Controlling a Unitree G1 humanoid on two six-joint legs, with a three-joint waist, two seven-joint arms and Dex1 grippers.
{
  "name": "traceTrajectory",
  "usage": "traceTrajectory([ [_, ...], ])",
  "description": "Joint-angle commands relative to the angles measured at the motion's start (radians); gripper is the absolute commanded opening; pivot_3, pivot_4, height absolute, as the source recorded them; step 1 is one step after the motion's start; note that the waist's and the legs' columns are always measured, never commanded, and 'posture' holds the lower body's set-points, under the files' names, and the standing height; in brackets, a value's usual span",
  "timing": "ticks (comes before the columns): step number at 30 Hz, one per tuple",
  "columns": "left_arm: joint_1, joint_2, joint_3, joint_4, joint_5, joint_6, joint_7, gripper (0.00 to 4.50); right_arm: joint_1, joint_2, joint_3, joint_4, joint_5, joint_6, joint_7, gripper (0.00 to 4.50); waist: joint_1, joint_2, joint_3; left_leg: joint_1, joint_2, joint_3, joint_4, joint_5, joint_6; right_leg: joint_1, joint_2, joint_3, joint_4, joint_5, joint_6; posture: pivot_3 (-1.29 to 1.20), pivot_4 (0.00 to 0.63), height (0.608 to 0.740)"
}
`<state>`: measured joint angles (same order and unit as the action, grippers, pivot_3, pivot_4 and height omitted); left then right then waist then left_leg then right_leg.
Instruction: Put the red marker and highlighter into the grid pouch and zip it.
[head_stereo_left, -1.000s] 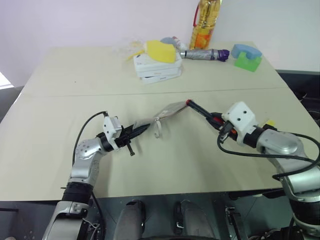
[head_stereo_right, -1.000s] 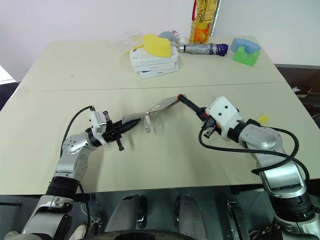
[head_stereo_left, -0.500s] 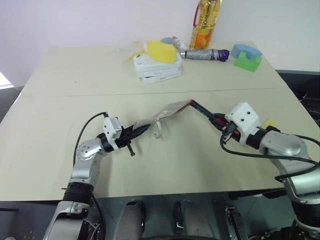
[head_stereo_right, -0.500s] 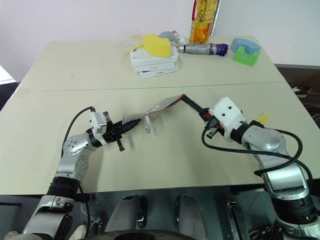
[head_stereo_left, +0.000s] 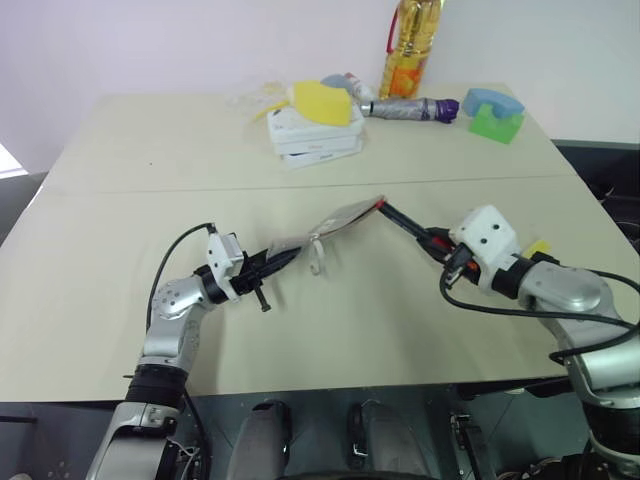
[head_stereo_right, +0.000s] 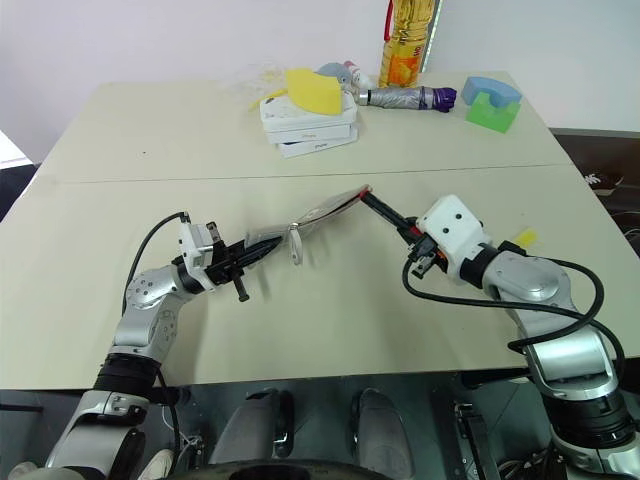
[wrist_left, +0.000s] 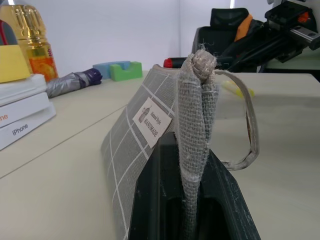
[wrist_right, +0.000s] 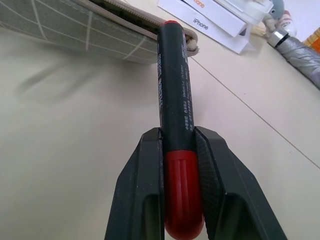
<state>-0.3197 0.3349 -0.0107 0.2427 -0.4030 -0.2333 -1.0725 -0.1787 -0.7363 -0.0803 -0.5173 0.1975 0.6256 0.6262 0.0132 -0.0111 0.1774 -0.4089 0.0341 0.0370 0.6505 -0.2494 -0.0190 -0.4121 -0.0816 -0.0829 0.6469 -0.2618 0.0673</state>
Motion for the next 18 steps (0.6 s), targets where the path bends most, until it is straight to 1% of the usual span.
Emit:
traceTrajectory([
  [1,0.002,0.004,-0.007,-0.047,-0.008,0.002,-0.016,0.00,-0.013,-0.016,-0.002,-0.038,-0.005,-0.018,0.005,0.35,0.000,0.000,0.000,0.000,0.000,0.000,0.000,0.000,0.000,0.000,0.000,0.000,0.000,0.000,0.000,0.00,0.150,0.740],
  [6,0.002,0.005,-0.011,-0.054,-0.004,0.003,-0.024,0.00,-0.008,-0.043,0.006,-0.046,-0.019,-0.022,0.023,0.35,0.000,0.000,0.000,0.000,0.000,0.000,0.000,0.000,0.000,0.000,0.000,0.000,0.000,0.000,0.000,0.00,0.150,0.740],
  [8,0.002,0.009,-0.017,-0.060,-0.003,0.001,-0.035,0.00,-0.002,-0.081,0.017,-0.055,-0.039,-0.035,0.044,0.35,0.000,0.000,0.000,0.000,0.000,0.000,0.000,0.000,0.000,0.000,0.000,0.000,0.000,0.000,0.000,0.00,0.150,0.740],
  [13,-0.001,0.022,-0.026,-0.064,0.002,-0.004,-0.063,0.00,-0.008,-0.129,0.035,-0.058,-0.061,-0.053,0.074,0.35,0.000,0.000,0.000,0.000,0.000,0.000,0.000,0.000,0.000,0.000,0.000,0.000,0.000,0.000,0.000,0.00,0.150,0.740],
  [15,-0.007,0.036,-0.031,-0.066,0.004,-0.012,-0.091,0.00,0.000,-0.177,0.063,-0.062,-0.097,-0.081,0.105,0.35,0.000,0.000,0.000,0.000,0.000,0.000,0.000,0.000,0.000,0.000,0.000,0.000,0.000,0.000,0.000,0.00,0.150,0.740],
  [18,-0.015,0.050,-0.042,-0.068,0.009,-0.022,-0.129,0.00,0.003,-0.213,0.092,-0.062,-0.125,-0.114,0.129,0.35,0.000,0.000,0.000,0.000,0.000,0.000,0.000,0.000,0.000,0.000,0.000,0.000,0.000,0.000,0.000,0.00,0.150,0.740],
])
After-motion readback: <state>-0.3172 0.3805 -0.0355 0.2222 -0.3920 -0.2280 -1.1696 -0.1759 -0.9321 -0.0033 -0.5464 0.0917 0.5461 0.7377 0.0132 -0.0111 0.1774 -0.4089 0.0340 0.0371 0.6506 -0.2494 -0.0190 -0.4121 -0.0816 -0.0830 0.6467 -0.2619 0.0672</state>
